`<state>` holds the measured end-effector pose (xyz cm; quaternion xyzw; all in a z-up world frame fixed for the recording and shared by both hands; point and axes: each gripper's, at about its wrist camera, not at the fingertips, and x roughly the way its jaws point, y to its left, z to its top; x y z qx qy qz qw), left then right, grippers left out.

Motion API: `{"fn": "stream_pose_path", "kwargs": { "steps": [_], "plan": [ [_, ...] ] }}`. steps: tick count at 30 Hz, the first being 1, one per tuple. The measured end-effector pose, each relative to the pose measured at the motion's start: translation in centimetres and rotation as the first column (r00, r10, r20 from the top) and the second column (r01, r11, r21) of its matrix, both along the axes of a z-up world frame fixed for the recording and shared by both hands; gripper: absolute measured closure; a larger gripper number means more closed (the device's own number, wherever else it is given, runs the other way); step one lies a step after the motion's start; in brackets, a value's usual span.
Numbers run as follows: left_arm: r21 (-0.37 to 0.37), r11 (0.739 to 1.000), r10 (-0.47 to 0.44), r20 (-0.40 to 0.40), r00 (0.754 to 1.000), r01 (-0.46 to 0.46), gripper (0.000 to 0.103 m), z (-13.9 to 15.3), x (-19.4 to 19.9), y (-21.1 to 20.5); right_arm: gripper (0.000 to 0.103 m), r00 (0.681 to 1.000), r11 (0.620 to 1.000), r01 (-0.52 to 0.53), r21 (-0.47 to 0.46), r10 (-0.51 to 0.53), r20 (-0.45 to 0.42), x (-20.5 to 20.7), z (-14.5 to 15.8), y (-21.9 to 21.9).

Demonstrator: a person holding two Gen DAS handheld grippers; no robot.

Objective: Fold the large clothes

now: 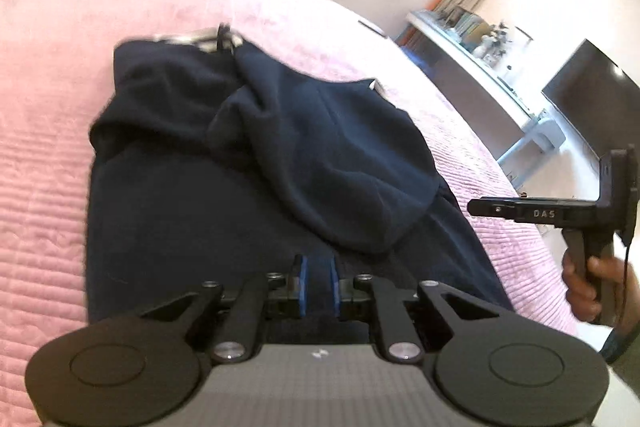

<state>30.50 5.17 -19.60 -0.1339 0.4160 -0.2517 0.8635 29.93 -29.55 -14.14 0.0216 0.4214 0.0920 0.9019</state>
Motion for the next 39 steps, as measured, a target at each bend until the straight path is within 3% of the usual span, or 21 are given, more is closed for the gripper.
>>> {"fn": "stream_pose_path", "kwargs": {
  "steps": [2, 4, 5, 6, 7, 11, 13, 17, 20, 23, 26, 30, 35, 37, 39],
  "plan": [
    [0.006, 1.0, 0.023, 0.053, 0.998, -0.023, 0.086, 0.3, -1.6, 0.4, 0.051, 1.0, 1.0, 0.011, -0.025, -0.01, 0.026, -1.6, 0.5, 0.1],
    [0.014, 0.998, 0.058, 0.08, 0.995, -0.06, 0.083, 1.0, -4.1, 1.2, 0.037, 0.998, 0.997, 0.058, -0.049, -0.057, 0.036, -4.1, 0.9, -0.2],
    [0.038, 0.995, 0.094, 0.085, 0.992, -0.097, 0.081, 1.2, -6.1, 1.9, 0.035, 0.996, 0.995, 0.081, -0.058, -0.079, 0.037, -5.5, 0.9, -0.4],
    [0.066, 0.988, 0.131, 0.076, 0.988, -0.136, 0.074, 1.2, -7.5, 2.2, 0.035, 0.994, 0.992, 0.107, -0.068, -0.105, 0.035, -7.4, 1.0, -0.7],
    [0.089, 0.982, 0.163, 0.052, 0.985, -0.168, 0.063, 1.5, -8.9, 2.7, 0.035, 0.992, 0.989, 0.125, -0.074, -0.124, 0.026, -9.4, 1.0, -1.0],
    [0.12, 0.969, 0.231, -0.13, 0.964, -0.216, 0.054, 1.5, -14.0, 5.1, 0.035, 0.974, 0.971, 0.215, -0.107, -0.222, -0.054, -16.5, 0.6, -2.6],
    [0.109, 0.967, 0.249, -0.183, 0.951, -0.232, 0.044, 1.8, -16.1, 6.3, 0.028, 0.958, 0.959, 0.263, -0.105, -0.272, -0.089, -19.4, 0.3, -3.7],
    [0.097, 0.964, 0.263, -0.208, 0.942, -0.248, 0.025, 0.9, -18.8, 6.9, 0.028, 0.937, 0.942, 0.324, -0.088, -0.333, -0.109, -23.1, -1.3, -5.2],
    [0.139, 0.946, 0.318, -0.226, 0.921, -0.292, 0.024, 0.3, -19.7, 6.7, 0.028, 0.914, 0.929, 0.37, -0.019, -0.368, -0.169, -23.9, -2.8, -5.9],
    [0.142, 0.938, 0.344, -0.252, 0.905, -0.317, 0.024, -0.9, -20.0, 6.6, 0.028, 0.923, 0.935, 0.353, 0.037, -0.341, -0.177, -23.9, -3.8, -5.3],
    [0.146, 0.938, 0.343, -0.269, 0.9, -0.314, 0.025, -1.9, -19.8, 6.0, 0.028, 0.92, 0.935, 0.355, -0.003, -0.35, -0.179, -23.2, -4.8, -4.2],
    [0.177, 0.946, 0.311, -0.269, 0.911, -0.271, 0.025, -2.8, -19.7, 4.4, 0.028, 0.91, 0.93, 0.367, -0.033, -0.366, -0.197, -23.3, -6.1, -3.3],
    [0.274, 0.93, 0.311, -0.232, 0.922, -0.244, 0.04, -3.3, -19.7, 3.3, 0.029, 0.913, 0.928, 0.363, -0.081, -0.372, -0.166, -24.2, -7.2, -2.5],
    [0.319, 0.918, 0.308, -0.194, 0.932, -0.237, 0.072, -3.1, -19.9, 2.8, 0.077, 0.918, 0.927, 0.356, -0.118, -0.37, -0.139, -24.7, -6.9, -2.1],
    [0.296, 0.927, 0.289, -0.172, 0.942, -0.231, 0.091, -2.6, -20.1, 2.9, 0.089, 0.921, 0.928, 0.354, -0.118, -0.368, -0.127, -25.1, -6.3, -2.4]
  ]
}}
